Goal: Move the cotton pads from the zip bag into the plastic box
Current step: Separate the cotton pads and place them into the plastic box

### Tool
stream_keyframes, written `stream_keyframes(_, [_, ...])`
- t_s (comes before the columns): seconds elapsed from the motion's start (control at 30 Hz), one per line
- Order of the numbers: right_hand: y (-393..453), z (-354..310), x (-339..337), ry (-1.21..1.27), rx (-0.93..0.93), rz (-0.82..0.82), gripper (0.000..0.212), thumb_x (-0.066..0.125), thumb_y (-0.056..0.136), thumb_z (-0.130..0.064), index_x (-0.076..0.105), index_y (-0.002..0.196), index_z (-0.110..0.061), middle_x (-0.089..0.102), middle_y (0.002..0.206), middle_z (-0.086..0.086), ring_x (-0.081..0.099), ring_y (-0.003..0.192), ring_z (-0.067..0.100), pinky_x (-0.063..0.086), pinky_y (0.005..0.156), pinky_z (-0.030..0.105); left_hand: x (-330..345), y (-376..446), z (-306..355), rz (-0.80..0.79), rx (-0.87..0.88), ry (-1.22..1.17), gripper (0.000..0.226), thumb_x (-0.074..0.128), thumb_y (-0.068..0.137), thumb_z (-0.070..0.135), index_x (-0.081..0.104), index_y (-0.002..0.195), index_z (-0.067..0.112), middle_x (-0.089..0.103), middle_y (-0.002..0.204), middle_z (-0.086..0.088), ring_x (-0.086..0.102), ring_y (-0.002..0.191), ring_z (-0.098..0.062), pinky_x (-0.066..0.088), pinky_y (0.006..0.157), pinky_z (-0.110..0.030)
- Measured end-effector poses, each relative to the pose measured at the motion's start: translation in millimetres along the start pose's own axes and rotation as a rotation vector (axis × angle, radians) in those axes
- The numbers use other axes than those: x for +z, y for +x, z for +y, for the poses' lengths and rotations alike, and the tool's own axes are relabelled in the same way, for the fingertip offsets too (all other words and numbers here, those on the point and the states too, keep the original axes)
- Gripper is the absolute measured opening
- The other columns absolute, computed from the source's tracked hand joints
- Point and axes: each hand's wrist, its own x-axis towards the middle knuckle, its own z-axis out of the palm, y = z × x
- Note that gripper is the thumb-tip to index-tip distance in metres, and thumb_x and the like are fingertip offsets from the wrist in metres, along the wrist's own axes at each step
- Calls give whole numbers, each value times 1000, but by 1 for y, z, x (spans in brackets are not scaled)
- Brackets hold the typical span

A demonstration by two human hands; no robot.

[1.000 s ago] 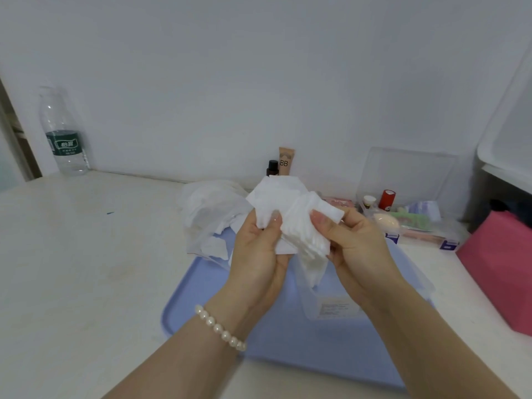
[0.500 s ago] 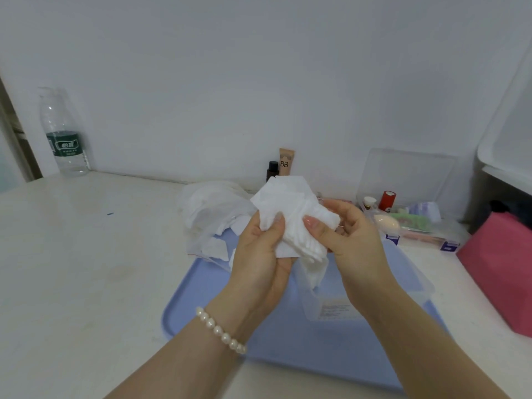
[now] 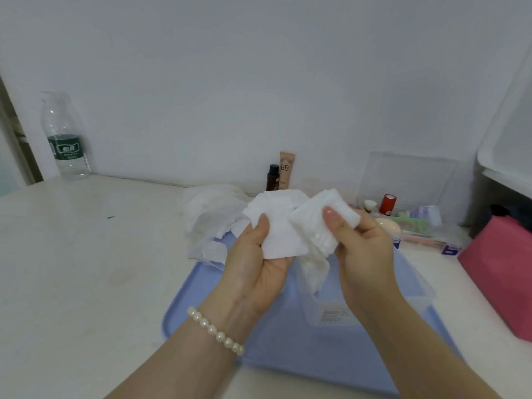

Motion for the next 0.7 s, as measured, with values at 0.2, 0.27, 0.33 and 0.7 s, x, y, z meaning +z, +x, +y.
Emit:
stream_keyframes(0.2, [21, -22, -21, 266, 105, -184, 45, 75, 59, -20, 64, 101, -7, 70, 90, 3, 68, 83, 14, 55, 64, 25, -4, 0, -2, -53, -139, 299, 23, 41, 97, 8, 60, 107, 0, 69, 105, -21, 67, 91, -30, 53, 84, -39])
stream_keyframes(0.27, [24, -29, -28, 236, 163, -367, 52, 85, 50, -24, 70, 98, -9, 71, 93, 4, 69, 85, 15, 55, 66, 27, -5, -1, -1, -77, -220, 397, 24, 43, 95, 7, 59, 112, -2, 66, 112, -23, 64, 98, -31, 52, 87, -38])
stream_keyframes(0.33, [26, -33, -33, 165, 215, -453, 54, 89, 47, -29, 73, 96, -11, 71, 100, 7, 68, 92, 18, 56, 72, 29, -6, -2, -1, -84, -256, 453, 28, 44, 95, 7, 56, 118, -4, 64, 116, -24, 64, 100, -31, 51, 88, -37])
stream_keyframes(0.7, [20, -41, -32, -149, 289, -517, 68, 95, 28, -26, 73, 87, -3, 73, 93, 14, 71, 82, 22, 56, 63, 26, -15, 9, 3, -79, -332, 429, 40, 44, 95, 18, 48, 130, -1, 56, 130, -20, 51, 124, -32, 32, 111, -47])
